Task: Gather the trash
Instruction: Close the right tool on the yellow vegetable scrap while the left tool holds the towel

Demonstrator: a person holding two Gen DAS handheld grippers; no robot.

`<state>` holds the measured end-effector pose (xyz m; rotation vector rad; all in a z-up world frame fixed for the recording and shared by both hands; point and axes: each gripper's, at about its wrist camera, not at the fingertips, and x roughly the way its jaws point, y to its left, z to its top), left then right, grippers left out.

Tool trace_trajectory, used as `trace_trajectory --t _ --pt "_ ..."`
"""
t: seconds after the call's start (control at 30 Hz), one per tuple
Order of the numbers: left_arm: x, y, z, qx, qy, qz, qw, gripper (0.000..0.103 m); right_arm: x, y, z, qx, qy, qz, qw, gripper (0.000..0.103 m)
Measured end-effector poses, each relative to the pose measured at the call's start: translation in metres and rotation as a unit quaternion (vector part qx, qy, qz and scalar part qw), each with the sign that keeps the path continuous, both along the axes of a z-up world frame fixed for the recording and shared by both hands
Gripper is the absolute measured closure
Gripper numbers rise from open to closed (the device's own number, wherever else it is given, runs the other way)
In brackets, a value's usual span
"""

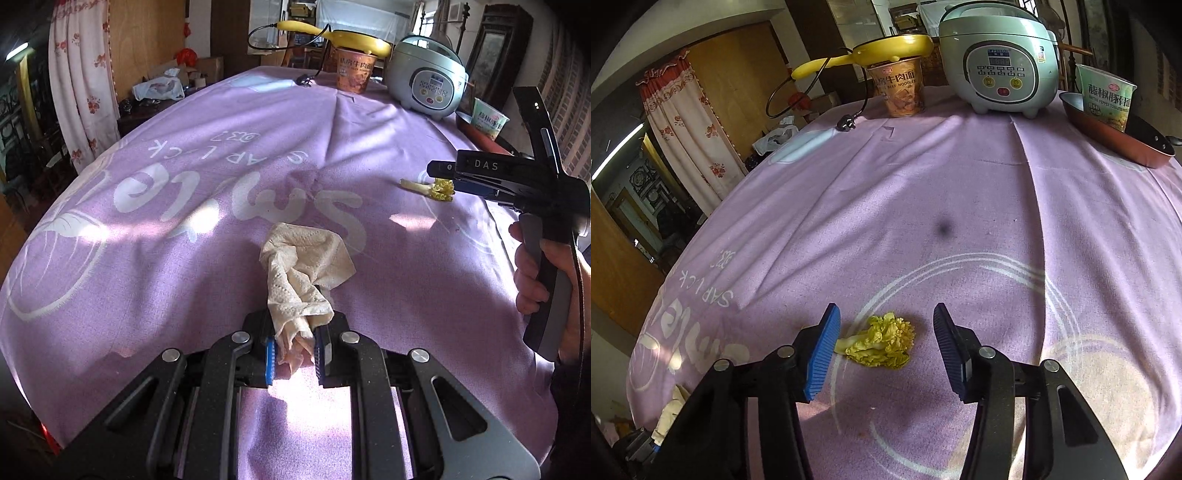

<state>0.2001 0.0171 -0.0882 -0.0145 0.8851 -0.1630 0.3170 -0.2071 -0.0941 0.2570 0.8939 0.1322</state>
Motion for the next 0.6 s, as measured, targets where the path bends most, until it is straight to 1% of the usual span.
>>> trace_trajectory --t 0.03,0.1,0.17,0.27,0.37,0.6 --pt "0.0 0.0 0.0 0.001 0.0 0.0 1.0 0.086 0.0 0.0 -0.001 -0.003 0.0 0.0 1.0 0.052" --pt "-0.001 0.0 0.0 0.0 -0.001 0.001 1.0 0.086 0.001 0.001 -0.002 -0.002 0.001 0.002 1.0 0.061" --pt "-0.001 0.001 0.0 -0.001 0.0 0.001 1.0 0.086 0.002 0.001 -0.002 0.001 0.003 0.004 1.0 0.077" --pt "-0.001 0.001 0.0 -0.001 0.0 0.002 1.0 0.085 0.001 0.0 -0.002 0.006 0.003 0.006 1.0 0.085" --pt "-0.001 0.001 0.0 -0.002 0.0 0.002 1.0 0.085 -0.001 -0.001 0.002 0.011 -0.003 0.006 1.0 0.088" --pt "0.0 0.002 0.0 -0.003 0.0 0.002 1.0 0.085 -0.007 -0.002 0.009 0.019 -0.013 0.009 1.0 0.089"
